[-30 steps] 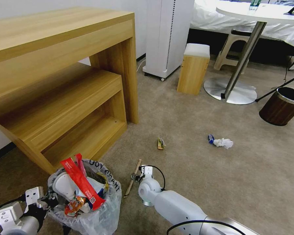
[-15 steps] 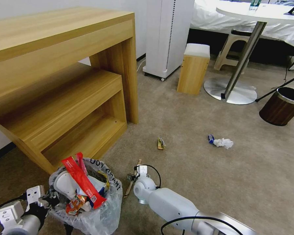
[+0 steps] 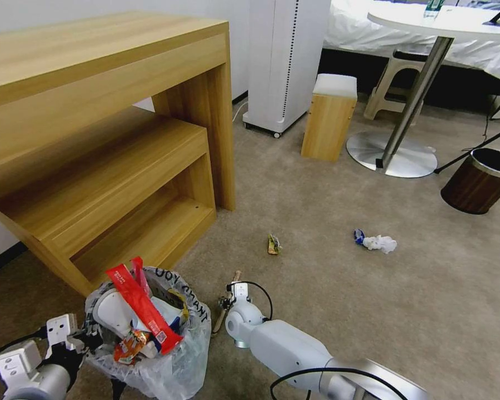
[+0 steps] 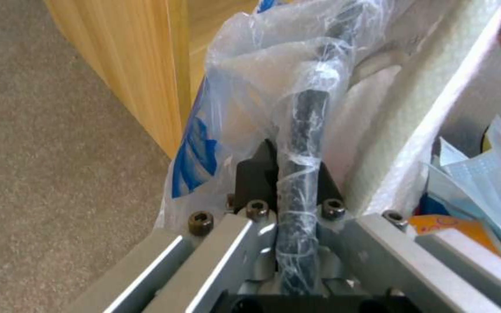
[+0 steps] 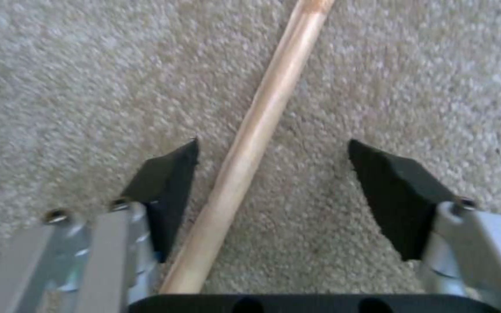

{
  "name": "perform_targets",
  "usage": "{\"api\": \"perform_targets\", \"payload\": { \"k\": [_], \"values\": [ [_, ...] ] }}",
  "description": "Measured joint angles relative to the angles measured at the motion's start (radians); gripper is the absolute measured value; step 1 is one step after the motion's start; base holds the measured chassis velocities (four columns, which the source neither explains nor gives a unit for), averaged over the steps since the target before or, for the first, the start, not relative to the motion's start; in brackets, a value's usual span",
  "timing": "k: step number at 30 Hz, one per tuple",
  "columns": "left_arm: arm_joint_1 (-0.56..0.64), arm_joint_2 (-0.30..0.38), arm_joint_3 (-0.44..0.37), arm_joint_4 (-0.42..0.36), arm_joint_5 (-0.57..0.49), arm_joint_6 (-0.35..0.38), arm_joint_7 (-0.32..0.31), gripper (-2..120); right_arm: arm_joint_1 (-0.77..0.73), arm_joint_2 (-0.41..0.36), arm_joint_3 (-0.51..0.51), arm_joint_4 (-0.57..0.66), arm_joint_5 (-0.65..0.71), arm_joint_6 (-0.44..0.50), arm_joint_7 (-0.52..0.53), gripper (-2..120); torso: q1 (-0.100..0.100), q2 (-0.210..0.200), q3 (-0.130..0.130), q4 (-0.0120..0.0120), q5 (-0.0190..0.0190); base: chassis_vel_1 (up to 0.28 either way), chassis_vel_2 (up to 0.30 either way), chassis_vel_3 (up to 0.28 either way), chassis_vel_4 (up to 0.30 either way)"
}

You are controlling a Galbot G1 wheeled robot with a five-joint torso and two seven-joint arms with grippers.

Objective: Pick up the trash bin and place the garbage on the floor into it.

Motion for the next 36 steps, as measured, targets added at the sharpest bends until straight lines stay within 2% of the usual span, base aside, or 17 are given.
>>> {"api": "perform_targets", "payload": {
  "k": [8, 17, 29, 34, 36],
  "values": [
    [-0.002, 0.001, 0.002, -0.003, -0.004, -0.002, 0.0, 0, -0.009, -0.013, -0.004, 0.0, -0.021, 0.006, -0.006, 44, 0.0, 0.0, 0.0, 0.0, 0.0, 0.0, 0.0, 0.0, 0.0],
    [-0.001, 0.001, 0.006, -0.006, -0.005, -0.003, 0.001, 0, -0.018, -0.015, -0.006, -0.014, -0.046, 0.018, -0.018, 40, 0.0, 0.0, 0.0, 0.0002, 0.0003, 0.0, 0.0, 0.0, 0.0],
    [0.0, -0.001, 0.011, -0.006, -0.004, -0.015, 0.006, 0, -0.013, -0.016, -0.012, -0.031, -0.082, 0.031, -0.033, 18, 0.0, 0.0, 0.0, 0.0, 0.0, 0.0, 0.0, 0.0, 0.0],
    [-0.001, 0.002, 0.011, -0.007, -0.004, -0.016, 0.007, 0, -0.014, -0.02, -0.013, -0.028, -0.088, 0.033, -0.036, 14, 0.0, 0.0, 0.0, -0.0001, 0.0, 0.0, 0.0, 0.0, 0.0],
    [-0.005, 0.002, 0.011, -0.004, -0.005, -0.016, 0.007, 0, -0.015, -0.032, -0.015, -0.015, -0.09, 0.033, -0.037, 7, 0.0, 0.0, 0.0, -0.0002, -0.0001, 0.0, 0.0, 0.0, 0.0]
  ]
}}
